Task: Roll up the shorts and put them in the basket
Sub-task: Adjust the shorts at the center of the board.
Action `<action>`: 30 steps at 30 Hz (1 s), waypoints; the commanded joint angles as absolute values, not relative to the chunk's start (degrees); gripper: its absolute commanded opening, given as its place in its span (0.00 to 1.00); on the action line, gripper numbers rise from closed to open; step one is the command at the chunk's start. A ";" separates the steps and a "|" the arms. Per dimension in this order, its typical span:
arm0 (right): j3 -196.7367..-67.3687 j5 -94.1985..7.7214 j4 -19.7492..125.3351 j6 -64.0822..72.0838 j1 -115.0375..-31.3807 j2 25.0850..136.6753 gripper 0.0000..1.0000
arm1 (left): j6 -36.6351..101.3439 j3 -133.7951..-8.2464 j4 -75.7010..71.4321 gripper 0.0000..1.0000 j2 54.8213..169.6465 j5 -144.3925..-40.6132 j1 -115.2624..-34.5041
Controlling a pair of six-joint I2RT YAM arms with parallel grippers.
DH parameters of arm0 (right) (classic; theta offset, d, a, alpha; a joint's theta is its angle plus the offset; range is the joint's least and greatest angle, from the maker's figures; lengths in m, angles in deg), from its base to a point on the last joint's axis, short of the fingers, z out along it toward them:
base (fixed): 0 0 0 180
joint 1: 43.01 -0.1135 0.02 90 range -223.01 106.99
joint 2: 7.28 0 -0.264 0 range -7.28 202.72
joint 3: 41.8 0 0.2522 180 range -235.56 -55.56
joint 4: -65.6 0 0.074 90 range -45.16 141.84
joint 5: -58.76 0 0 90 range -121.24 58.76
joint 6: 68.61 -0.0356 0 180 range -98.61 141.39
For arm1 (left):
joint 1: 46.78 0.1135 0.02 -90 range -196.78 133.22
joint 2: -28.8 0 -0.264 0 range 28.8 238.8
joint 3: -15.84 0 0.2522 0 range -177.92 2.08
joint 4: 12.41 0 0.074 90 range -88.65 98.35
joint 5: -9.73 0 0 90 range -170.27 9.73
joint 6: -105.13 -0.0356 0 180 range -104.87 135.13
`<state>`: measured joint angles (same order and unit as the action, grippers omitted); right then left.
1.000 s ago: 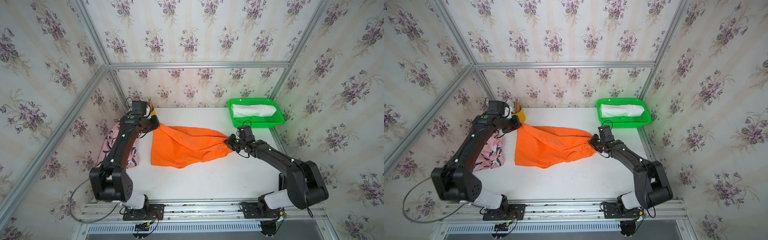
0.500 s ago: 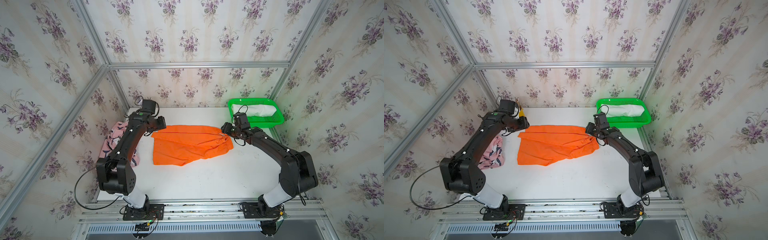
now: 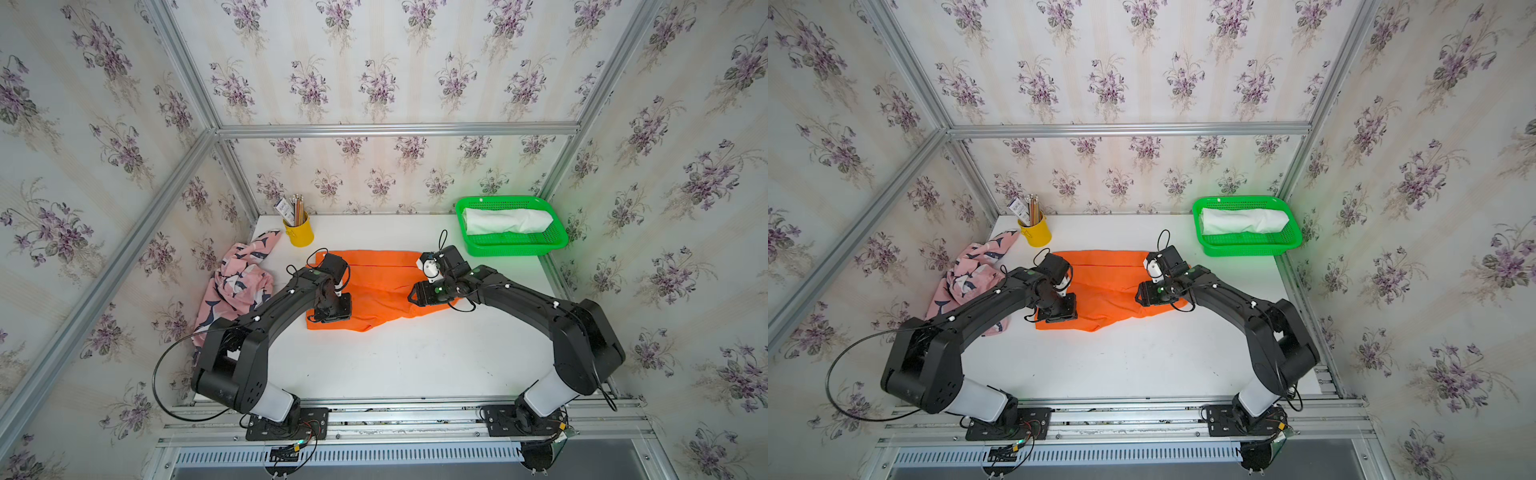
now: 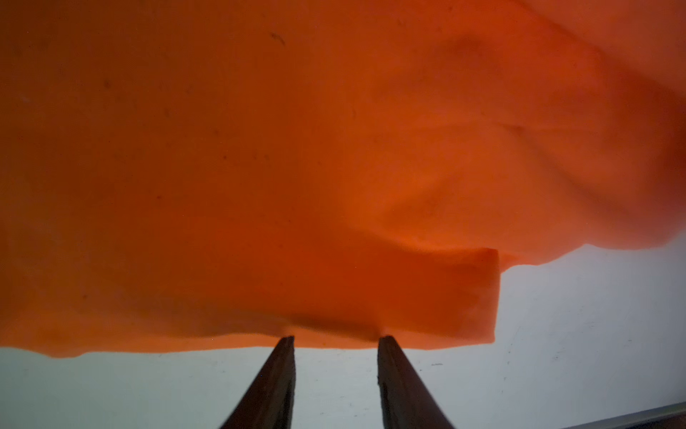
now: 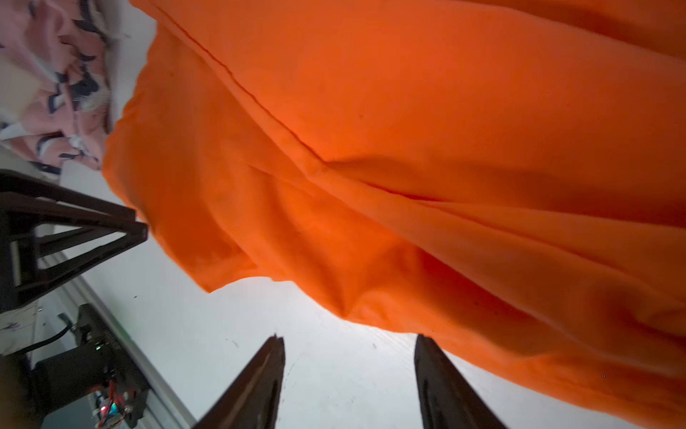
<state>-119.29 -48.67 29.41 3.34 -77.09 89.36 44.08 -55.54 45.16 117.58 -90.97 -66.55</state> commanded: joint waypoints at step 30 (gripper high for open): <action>-134.93 -32.64 29.77 8.23 -63.48 110.01 0.52 | 40.91 -63.28 41.38 0.38 135.27 -90.42 -64.29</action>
<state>-139.39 -33.02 30.80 7.82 -63.34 113.16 43.54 -60.29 45.73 131.94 -91.45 -65.09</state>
